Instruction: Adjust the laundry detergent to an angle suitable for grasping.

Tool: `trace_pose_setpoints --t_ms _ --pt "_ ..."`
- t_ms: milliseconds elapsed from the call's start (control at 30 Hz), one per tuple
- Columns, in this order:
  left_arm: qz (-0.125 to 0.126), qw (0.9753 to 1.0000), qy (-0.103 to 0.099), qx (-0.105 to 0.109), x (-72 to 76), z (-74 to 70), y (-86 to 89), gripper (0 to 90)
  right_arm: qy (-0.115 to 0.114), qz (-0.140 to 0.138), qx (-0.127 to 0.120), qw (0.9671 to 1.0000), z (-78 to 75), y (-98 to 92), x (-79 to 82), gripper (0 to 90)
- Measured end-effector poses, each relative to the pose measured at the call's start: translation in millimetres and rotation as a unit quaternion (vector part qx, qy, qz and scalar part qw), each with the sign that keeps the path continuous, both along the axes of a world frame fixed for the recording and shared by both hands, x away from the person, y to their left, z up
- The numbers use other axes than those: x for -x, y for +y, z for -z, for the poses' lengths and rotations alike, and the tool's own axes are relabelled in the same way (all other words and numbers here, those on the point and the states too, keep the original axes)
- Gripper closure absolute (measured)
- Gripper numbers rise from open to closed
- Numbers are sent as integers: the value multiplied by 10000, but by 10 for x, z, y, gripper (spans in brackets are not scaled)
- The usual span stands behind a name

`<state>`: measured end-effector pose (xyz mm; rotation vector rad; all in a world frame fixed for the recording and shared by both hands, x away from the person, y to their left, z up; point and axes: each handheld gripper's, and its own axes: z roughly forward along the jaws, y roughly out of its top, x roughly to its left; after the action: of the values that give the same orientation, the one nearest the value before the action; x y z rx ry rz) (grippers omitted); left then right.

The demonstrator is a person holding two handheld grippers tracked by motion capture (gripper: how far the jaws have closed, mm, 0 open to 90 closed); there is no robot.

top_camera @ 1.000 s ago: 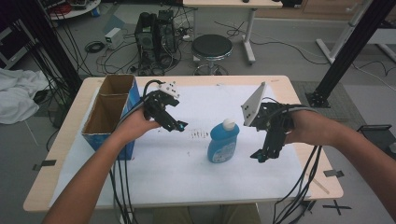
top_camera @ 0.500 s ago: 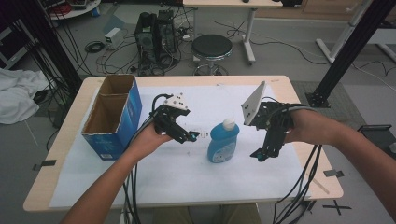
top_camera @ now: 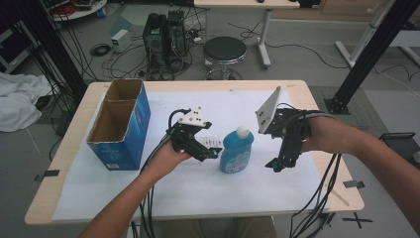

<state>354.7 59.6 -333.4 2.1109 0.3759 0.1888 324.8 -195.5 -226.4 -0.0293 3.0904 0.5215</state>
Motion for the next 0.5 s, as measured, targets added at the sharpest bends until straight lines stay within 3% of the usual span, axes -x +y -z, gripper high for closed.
trace_pose_setpoints --t_ms 133,200,233,400,500 --pt "49 9999 -85 103 35 32 -64 84 -3 36 -25 10000 -2 -9 8 26" --pt "100 9998 -144 50 35 36 -73 84 -12 28 -14 10000 -4 -14 4 26" --pt "50 9999 -67 148 61 54 -102 84 -20 27 -22 10000 -4 -14 5 26" --pt "13 9995 -89 297 83 89 -142 84 -4 24 -19 10000 -10 -13 13 26" --pt "61 9995 -219 228 73 112 -147 84 -18 27 -26 10000 -12 -20 15 26"
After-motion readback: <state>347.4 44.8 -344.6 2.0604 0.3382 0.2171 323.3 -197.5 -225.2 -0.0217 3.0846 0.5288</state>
